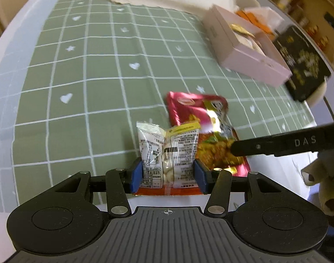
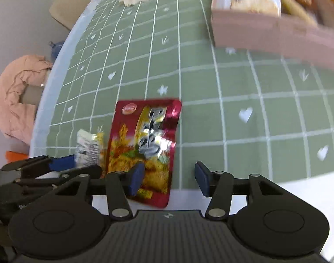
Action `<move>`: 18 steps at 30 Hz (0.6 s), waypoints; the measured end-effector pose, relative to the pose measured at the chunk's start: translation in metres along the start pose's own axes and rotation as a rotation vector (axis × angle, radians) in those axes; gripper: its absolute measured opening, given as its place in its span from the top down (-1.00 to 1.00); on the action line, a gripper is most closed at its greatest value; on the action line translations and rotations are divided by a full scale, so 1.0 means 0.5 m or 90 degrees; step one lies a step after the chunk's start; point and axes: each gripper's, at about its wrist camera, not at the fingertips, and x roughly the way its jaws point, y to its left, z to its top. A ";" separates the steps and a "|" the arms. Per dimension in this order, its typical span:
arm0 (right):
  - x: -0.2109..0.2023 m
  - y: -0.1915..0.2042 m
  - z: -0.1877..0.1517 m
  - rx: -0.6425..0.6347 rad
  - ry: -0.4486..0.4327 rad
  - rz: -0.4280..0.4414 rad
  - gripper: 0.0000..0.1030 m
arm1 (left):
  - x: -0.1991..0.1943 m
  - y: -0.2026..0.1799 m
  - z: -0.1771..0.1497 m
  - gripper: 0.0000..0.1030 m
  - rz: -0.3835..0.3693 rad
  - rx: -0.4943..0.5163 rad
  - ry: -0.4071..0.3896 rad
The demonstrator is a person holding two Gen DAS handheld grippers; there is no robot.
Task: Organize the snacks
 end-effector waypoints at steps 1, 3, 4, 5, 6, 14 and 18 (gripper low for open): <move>-0.001 -0.002 -0.004 0.007 0.000 0.015 -0.03 | 0.001 -0.001 -0.001 -0.05 -0.002 0.004 0.001; 0.005 -0.007 0.001 0.029 -0.001 0.050 -0.02 | 0.001 -0.001 -0.001 -0.05 -0.004 0.014 0.003; 0.012 -0.012 0.008 0.050 -0.001 0.079 -0.02 | 0.002 0.000 0.000 -0.05 -0.006 0.018 0.004; 0.019 -0.016 0.015 0.071 -0.002 0.104 -0.02 | 0.001 -0.001 0.001 -0.05 -0.009 0.022 0.006; 0.028 -0.020 0.022 0.093 -0.001 0.135 -0.02 | 0.001 0.000 0.001 -0.05 -0.011 0.027 0.007; 0.032 0.002 0.039 0.094 -0.007 0.216 0.19 | -0.014 0.036 0.004 -0.05 -0.051 -0.009 0.002; 0.028 0.028 0.041 0.061 -0.010 0.197 0.19 | -0.043 0.087 0.014 -0.05 0.002 -0.049 -0.040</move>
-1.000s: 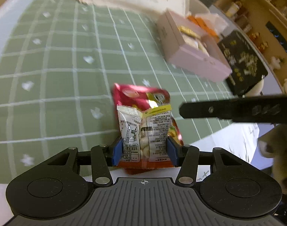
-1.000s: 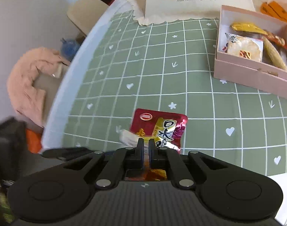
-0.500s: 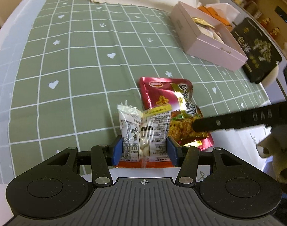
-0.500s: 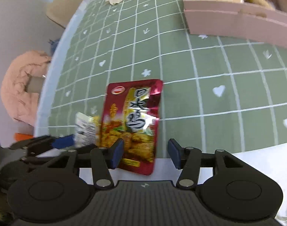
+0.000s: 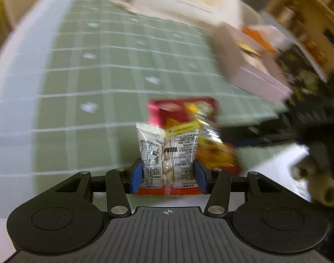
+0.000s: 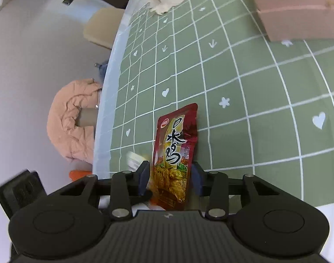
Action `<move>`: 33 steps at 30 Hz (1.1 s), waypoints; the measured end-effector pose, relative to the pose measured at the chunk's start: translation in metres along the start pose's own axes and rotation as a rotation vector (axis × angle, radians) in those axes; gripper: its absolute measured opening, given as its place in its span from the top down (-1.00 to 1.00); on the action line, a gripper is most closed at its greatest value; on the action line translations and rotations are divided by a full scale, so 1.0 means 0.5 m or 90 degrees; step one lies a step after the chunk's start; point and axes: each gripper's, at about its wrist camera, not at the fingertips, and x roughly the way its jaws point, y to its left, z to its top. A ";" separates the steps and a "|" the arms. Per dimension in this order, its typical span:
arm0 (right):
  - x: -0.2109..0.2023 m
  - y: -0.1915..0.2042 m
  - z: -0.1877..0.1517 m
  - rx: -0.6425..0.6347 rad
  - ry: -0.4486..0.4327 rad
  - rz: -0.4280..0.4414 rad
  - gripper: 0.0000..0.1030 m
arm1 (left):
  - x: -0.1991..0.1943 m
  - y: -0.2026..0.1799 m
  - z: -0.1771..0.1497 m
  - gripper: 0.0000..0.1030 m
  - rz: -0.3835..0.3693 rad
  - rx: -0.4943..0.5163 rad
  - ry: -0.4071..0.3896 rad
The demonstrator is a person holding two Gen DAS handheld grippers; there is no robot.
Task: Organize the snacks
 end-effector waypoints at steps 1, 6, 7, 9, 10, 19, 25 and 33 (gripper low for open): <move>0.006 0.003 0.002 0.000 0.004 -0.004 0.19 | -0.002 0.015 0.003 -0.05 0.015 -0.013 -0.004; 0.019 0.013 0.010 -0.001 0.013 0.008 0.19 | 0.003 0.036 0.007 -0.05 0.040 -0.008 0.002; 0.021 0.019 0.012 -0.006 0.015 0.017 0.19 | 0.004 0.028 0.006 -0.05 0.038 0.008 0.003; 0.023 0.040 0.017 -0.019 0.012 0.029 0.19 | 0.010 0.013 0.004 -0.05 0.025 0.039 0.001; 0.022 0.056 0.020 -0.031 0.007 0.027 0.19 | 0.014 0.006 0.003 -0.05 0.020 0.046 -0.001; 0.032 0.185 0.042 -0.138 0.015 0.027 0.19 | 0.006 0.091 -0.011 -0.05 -0.104 -0.061 -0.034; 0.088 0.254 0.060 -0.224 0.033 -0.099 0.19 | 0.006 0.132 -0.018 -0.04 -0.153 -0.101 -0.057; 0.214 0.213 0.113 -0.197 0.079 -0.195 0.36 | 0.009 0.137 -0.019 -0.02 -0.154 -0.111 -0.066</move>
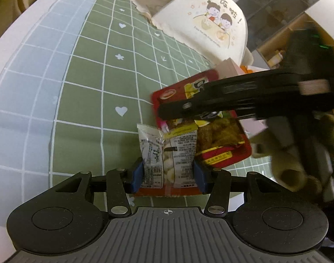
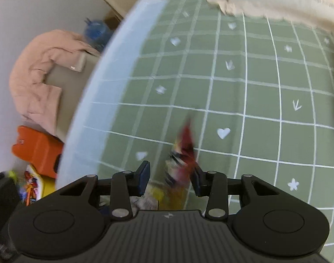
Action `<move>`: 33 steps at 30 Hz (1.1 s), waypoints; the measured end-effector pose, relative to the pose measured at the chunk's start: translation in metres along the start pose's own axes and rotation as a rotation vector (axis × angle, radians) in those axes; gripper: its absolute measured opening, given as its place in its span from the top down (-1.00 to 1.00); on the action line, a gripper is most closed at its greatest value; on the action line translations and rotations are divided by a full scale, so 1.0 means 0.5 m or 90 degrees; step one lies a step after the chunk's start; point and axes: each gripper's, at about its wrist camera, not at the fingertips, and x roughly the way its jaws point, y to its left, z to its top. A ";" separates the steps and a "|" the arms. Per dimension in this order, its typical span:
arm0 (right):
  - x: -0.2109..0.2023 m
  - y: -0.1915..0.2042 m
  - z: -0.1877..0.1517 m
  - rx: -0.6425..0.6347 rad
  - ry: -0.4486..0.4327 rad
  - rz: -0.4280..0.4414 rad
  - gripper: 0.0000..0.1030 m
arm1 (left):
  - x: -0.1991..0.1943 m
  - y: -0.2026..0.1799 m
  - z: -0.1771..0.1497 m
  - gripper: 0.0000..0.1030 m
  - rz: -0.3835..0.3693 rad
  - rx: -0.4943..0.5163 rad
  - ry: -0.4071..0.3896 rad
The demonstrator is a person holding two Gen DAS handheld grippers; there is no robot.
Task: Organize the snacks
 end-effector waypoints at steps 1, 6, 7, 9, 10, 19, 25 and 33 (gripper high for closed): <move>-0.002 -0.007 -0.003 0.005 -0.004 0.002 0.53 | 0.001 -0.005 0.000 -0.02 0.008 0.002 0.001; -0.046 -0.048 -0.021 0.032 -0.001 0.027 0.61 | 0.007 -0.034 0.003 -0.02 0.060 0.020 0.014; -0.061 -0.060 -0.027 0.040 -0.005 0.025 0.61 | 0.010 -0.043 0.004 -0.02 0.069 0.025 0.020; -0.093 -0.088 -0.042 0.058 -0.012 0.030 0.61 | 0.013 -0.058 0.004 -0.01 0.069 0.029 0.023; -0.114 -0.108 -0.054 0.071 -0.020 0.034 0.61 | 0.016 -0.069 0.005 -0.01 0.065 0.033 0.026; -0.348 -0.271 -0.149 0.149 -0.160 -0.012 0.62 | 0.028 -0.307 0.065 0.00 -0.064 0.155 0.025; -0.469 -0.365 -0.202 0.174 -0.256 -0.070 0.62 | 0.083 -0.519 0.235 -0.02 -0.106 0.254 -0.040; -0.491 -0.467 -0.245 0.230 -0.292 -0.075 0.62 | 0.283 -0.595 0.349 -0.01 -0.072 0.248 -0.046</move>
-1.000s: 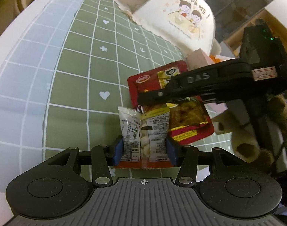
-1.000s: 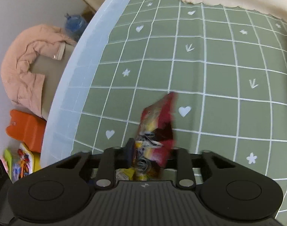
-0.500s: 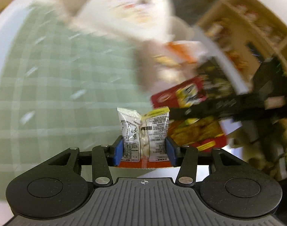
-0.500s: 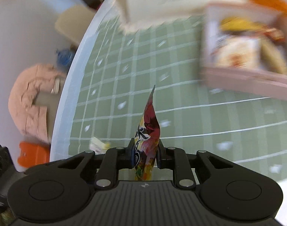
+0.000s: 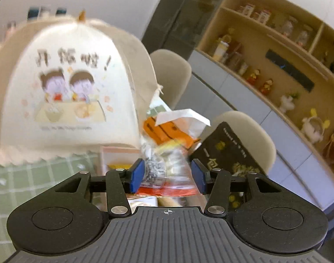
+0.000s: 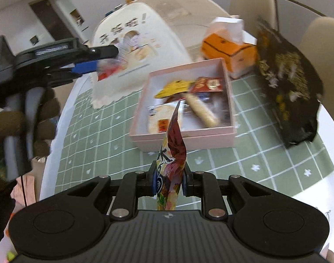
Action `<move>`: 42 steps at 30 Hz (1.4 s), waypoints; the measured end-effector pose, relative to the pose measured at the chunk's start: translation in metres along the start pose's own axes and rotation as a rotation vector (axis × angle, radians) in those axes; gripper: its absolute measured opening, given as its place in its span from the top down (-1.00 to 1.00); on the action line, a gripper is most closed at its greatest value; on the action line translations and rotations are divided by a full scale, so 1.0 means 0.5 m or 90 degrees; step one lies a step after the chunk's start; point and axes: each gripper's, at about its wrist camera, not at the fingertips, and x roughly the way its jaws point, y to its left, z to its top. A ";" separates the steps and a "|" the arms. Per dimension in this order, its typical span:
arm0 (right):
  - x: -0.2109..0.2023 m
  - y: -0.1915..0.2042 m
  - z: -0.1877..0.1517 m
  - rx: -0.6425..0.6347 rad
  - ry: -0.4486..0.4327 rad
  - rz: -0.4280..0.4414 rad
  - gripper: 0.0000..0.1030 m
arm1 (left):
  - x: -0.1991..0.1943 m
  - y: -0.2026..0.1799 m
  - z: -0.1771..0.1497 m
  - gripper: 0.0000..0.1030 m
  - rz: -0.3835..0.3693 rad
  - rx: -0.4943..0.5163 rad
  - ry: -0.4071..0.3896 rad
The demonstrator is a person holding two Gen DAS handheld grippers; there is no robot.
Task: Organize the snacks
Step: 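Open both grippers over the pink box to drop the packets and pouch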
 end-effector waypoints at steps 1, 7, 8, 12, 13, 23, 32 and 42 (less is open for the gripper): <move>0.001 -0.012 0.003 0.011 -0.003 0.003 0.62 | 0.010 0.003 0.000 -0.01 -0.018 -0.014 0.004; 0.021 -0.033 0.071 0.026 -0.030 0.028 0.62 | 0.001 0.019 -0.013 -0.01 -0.005 -0.043 -0.001; 0.029 -0.028 0.093 0.026 -0.039 0.045 0.62 | -0.013 0.026 -0.021 -0.01 0.000 -0.053 -0.010; 0.074 -0.013 0.178 0.053 -0.092 0.158 0.59 | -0.052 0.054 -0.072 -0.01 0.052 -0.081 -0.031; 0.091 -0.010 0.196 0.055 -0.107 0.157 0.48 | -0.057 0.062 -0.089 -0.01 0.064 -0.089 -0.026; 0.137 0.000 0.065 -0.015 -0.104 -0.138 0.06 | -0.063 0.084 -0.287 -0.01 0.169 0.011 0.041; 0.190 0.044 -0.147 -0.175 -0.078 -0.272 -0.34 | -0.038 0.035 -0.453 -0.02 0.238 0.077 0.011; 0.240 0.017 -0.210 -0.161 -0.130 -0.201 -0.51 | 0.015 0.012 -0.484 -0.04 0.302 0.137 -0.052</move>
